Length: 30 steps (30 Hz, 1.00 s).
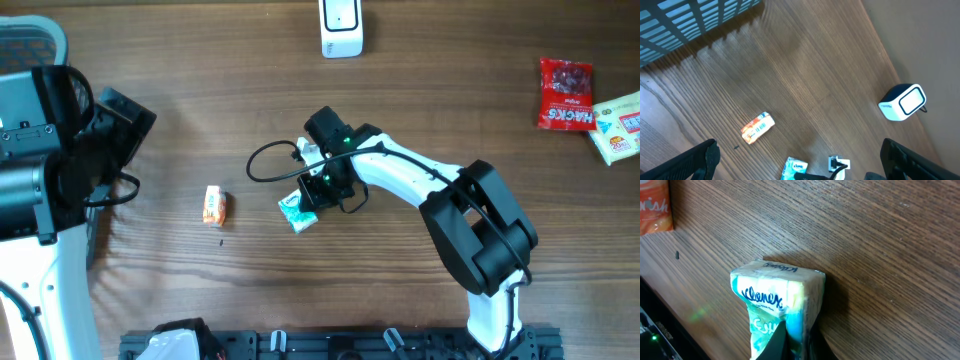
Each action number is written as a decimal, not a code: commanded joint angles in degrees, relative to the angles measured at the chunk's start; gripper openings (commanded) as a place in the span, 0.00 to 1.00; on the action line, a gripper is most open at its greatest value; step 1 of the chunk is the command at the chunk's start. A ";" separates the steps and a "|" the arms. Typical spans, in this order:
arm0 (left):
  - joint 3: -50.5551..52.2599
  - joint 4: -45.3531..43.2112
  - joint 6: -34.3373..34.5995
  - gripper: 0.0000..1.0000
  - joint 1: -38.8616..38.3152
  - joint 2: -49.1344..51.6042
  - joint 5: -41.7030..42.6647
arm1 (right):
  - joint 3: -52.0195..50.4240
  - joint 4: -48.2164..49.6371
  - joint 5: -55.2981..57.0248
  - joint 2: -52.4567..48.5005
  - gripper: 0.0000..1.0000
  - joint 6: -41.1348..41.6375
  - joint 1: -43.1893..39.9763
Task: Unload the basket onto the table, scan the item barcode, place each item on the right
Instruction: 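Lift the Kleenex pack and hold it to the white scanner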
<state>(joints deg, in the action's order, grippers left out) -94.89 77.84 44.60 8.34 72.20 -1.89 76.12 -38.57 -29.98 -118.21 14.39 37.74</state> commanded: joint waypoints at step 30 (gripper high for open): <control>0.00 0.02 -0.92 1.00 0.31 0.07 -0.98 | -0.44 72.37 -62.25 -0.46 0.04 66.64 -41.64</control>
<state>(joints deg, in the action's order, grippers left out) -94.83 78.02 44.60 8.34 72.20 -1.89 75.16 33.50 -89.34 -118.32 79.77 -1.63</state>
